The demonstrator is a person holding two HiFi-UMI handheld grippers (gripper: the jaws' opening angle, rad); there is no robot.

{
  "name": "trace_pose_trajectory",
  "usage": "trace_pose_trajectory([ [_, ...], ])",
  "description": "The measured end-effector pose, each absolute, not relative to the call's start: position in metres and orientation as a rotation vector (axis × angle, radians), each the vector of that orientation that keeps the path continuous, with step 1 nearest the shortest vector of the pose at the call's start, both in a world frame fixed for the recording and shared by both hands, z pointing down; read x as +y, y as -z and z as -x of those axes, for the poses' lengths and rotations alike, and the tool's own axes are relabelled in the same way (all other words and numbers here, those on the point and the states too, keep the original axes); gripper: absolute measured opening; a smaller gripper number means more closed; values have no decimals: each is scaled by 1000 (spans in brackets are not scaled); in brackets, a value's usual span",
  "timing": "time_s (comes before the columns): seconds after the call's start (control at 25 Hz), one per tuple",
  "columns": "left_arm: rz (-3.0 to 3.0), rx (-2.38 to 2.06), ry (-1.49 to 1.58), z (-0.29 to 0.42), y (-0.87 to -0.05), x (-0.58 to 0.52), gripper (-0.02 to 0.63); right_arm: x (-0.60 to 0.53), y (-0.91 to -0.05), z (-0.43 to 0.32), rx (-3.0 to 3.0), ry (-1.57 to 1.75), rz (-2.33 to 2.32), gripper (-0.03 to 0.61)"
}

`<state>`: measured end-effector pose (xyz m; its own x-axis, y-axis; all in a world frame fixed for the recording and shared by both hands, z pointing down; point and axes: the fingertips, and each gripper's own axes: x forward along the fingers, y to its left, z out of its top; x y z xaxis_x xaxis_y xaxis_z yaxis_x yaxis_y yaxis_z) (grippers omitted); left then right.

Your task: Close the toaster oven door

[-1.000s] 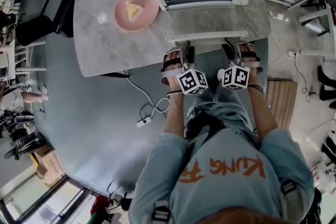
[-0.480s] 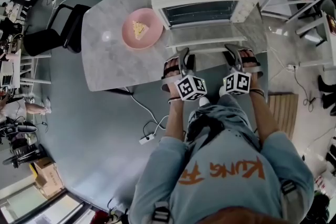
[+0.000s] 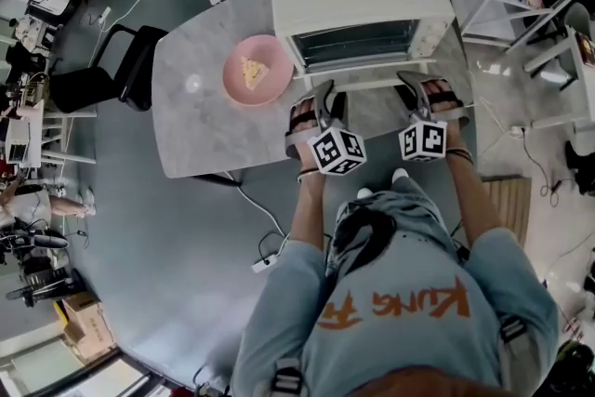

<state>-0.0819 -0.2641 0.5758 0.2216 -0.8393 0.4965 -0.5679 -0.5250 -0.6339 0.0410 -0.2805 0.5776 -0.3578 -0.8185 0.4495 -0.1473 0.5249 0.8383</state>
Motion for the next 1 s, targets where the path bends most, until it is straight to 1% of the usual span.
trace_pose_trajectory([
  [0.28,2156,1288,1186,83,-562,-285,149,-304,-565,-39,-1769,974,-821,112],
  [0.52,2001,1230,1284,87,-558,-308,147,-323,-557,-37,-1759,1010,-816,112],
  [1.0,1939,1208,1335,92,-547,-354,143,-373,-548,-35,-1643,1048,-845,110],
])
